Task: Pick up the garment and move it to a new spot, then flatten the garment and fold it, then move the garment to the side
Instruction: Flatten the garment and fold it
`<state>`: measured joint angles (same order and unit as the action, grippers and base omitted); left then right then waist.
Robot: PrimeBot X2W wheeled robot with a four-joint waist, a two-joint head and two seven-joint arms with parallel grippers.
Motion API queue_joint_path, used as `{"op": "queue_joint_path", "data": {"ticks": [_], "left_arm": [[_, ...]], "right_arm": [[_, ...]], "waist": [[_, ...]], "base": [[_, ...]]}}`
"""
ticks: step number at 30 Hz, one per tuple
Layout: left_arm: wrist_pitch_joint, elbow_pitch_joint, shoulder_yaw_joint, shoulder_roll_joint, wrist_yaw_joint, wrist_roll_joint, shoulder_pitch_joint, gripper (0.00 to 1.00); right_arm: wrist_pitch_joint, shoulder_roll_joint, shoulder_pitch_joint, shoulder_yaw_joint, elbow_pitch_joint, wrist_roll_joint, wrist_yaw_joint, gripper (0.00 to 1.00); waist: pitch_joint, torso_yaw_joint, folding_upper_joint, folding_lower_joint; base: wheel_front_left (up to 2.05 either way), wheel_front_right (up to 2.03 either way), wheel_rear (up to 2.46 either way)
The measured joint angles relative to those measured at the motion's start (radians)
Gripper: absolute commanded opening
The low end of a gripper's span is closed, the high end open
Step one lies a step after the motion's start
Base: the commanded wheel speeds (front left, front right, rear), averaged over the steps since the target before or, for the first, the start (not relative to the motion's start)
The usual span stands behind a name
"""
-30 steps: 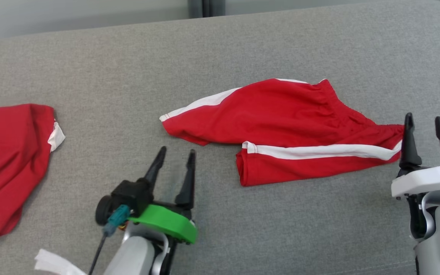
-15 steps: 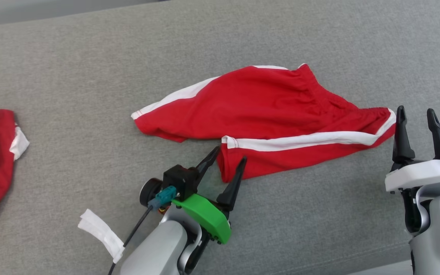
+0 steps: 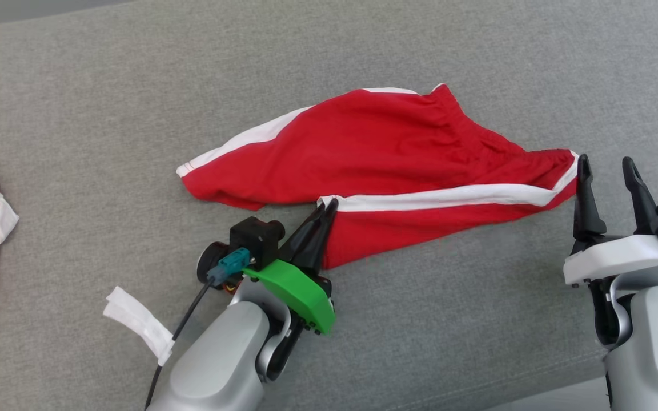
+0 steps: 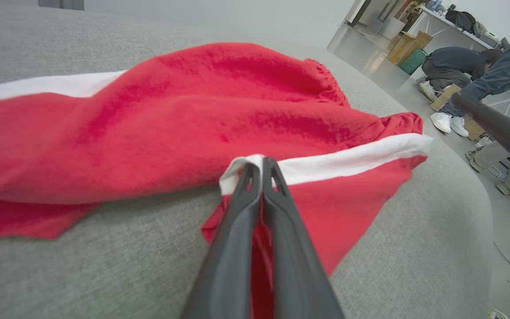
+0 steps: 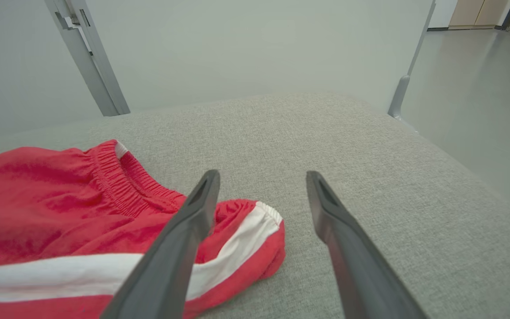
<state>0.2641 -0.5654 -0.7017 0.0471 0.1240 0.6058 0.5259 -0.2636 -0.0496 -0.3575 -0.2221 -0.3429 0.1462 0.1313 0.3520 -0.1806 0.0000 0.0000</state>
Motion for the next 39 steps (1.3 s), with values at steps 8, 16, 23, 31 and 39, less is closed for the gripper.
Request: {"op": "queue_joint_path", "data": {"ticks": [8,16,23,31,39], "left_arm": [[0.000,0.053,0.099,0.000,0.001,-0.055,-0.092,0.00],[0.000,0.053,0.241,0.000,-0.001,-0.129,-0.217,0.00],[0.000,0.082,0.386,0.001,-0.040,-0.207,-0.318,1.00],[0.000,0.165,0.474,0.002,-0.089,-0.313,-0.455,1.00],[0.000,0.188,0.468,0.001,-0.094,-0.319,-0.480,1.00]], "right_arm": [[0.000,0.000,0.036,0.019,-0.014,-0.018,0.000,1.00],[0.000,0.001,0.092,0.076,-0.040,-0.014,0.000,1.00],[0.000,0.000,0.146,0.128,-0.052,-0.011,0.000,1.00],[0.000,0.001,0.232,0.170,-0.063,0.011,0.000,1.00],[0.000,0.001,0.264,0.188,-0.094,-0.016,0.000,1.00]], "waist": [[-0.046,0.056,0.0000,0.0000],[-0.133,0.129,0.0000,0.0000],[-0.213,0.167,0.0000,0.0000],[-0.282,0.163,0.0000,0.0000],[-0.285,0.146,0.0000,0.0000]], "base": [[0.00,0.00,0.00],[0.00,0.00,0.00],[0.00,0.00,0.00],[0.00,0.00,0.00],[0.00,0.00,0.00]]}}
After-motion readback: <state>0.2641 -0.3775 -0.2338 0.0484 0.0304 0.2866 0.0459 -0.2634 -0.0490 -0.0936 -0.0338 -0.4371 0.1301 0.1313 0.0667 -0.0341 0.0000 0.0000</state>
